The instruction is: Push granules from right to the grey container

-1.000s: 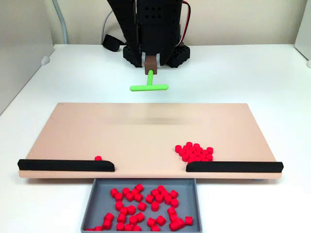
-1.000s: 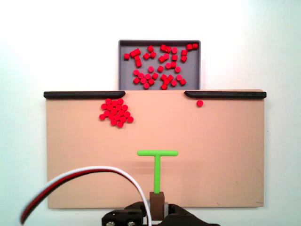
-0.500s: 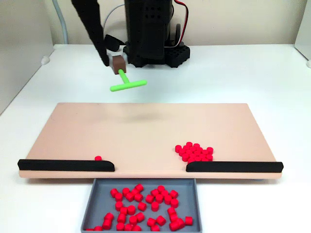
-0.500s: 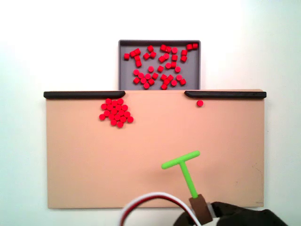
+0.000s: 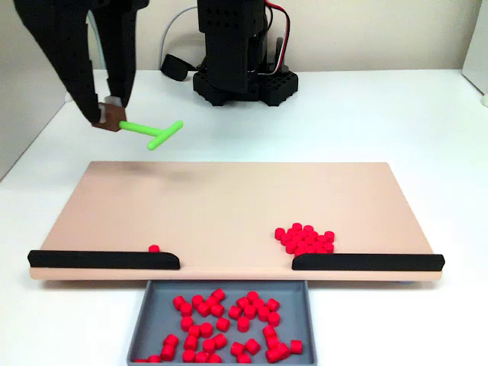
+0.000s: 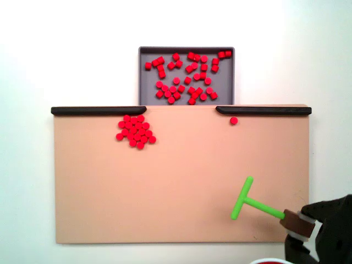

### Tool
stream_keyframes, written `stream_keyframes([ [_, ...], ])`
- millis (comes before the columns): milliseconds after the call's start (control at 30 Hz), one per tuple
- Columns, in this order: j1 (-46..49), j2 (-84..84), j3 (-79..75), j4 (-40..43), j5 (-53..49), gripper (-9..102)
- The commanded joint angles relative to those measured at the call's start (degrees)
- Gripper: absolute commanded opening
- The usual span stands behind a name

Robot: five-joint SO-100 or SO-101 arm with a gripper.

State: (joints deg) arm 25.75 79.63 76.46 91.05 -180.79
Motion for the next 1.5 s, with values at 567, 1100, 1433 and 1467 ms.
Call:
stream_keyframes([
  [567, 0.00, -17.49, -20.83, 0.18, -28.92, 0],
  [1100, -0.79, -22.15, -25.49, 1.58, -29.71, 0],
  [1433, -0.70, -25.49, -28.48, 0.70, -30.50, 0],
  [1467, -0.70, -25.58, -28.48, 0.53, -30.59, 0],
])
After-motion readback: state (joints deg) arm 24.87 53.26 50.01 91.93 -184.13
